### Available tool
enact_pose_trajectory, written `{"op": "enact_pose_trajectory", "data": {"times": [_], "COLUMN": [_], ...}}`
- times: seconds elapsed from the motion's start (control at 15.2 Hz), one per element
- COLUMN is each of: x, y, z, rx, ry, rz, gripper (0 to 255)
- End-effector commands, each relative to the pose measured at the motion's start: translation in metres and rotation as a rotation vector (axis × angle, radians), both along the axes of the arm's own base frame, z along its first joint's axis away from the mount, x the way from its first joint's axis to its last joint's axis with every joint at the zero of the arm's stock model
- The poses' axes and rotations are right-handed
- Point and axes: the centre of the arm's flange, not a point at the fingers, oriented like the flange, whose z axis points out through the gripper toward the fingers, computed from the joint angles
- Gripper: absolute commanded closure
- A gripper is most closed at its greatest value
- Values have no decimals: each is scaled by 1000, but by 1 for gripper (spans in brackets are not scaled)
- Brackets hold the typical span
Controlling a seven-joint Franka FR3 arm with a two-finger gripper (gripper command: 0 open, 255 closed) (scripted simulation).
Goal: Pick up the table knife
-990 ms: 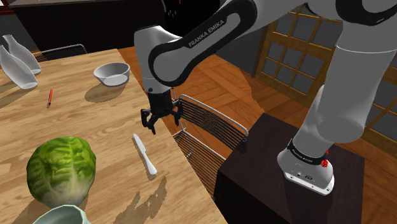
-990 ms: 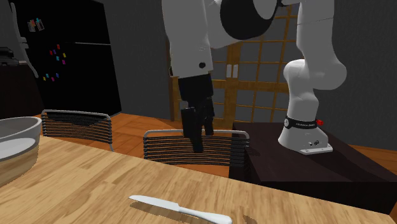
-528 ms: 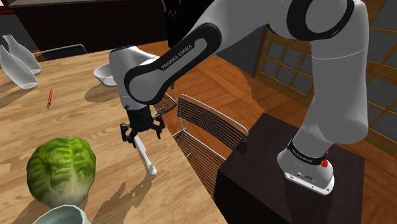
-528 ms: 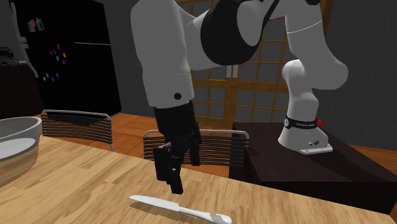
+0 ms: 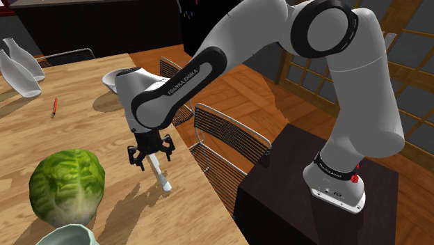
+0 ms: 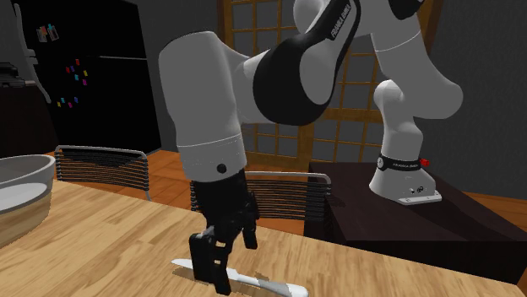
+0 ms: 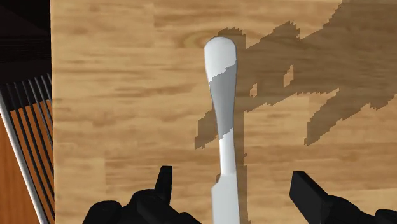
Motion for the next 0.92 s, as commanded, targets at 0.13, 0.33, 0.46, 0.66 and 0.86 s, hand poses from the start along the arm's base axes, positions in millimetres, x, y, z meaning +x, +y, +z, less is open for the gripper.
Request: {"op": "enact_pose_trajectory", "data": {"times": [0.13, 0.33, 0.46, 0.66, 0.86], "x": [0, -1, -1, -3, 0], "y": [0, 0, 1, 0, 0], "z": [-13, -14, -14, -14, -8], "rx": [0, 0, 0, 0, 0], "ry": [0, 0, 0, 0, 0], "rz": [0, 0, 0, 0, 0], "gripper": [0, 255, 255, 255, 255]}}
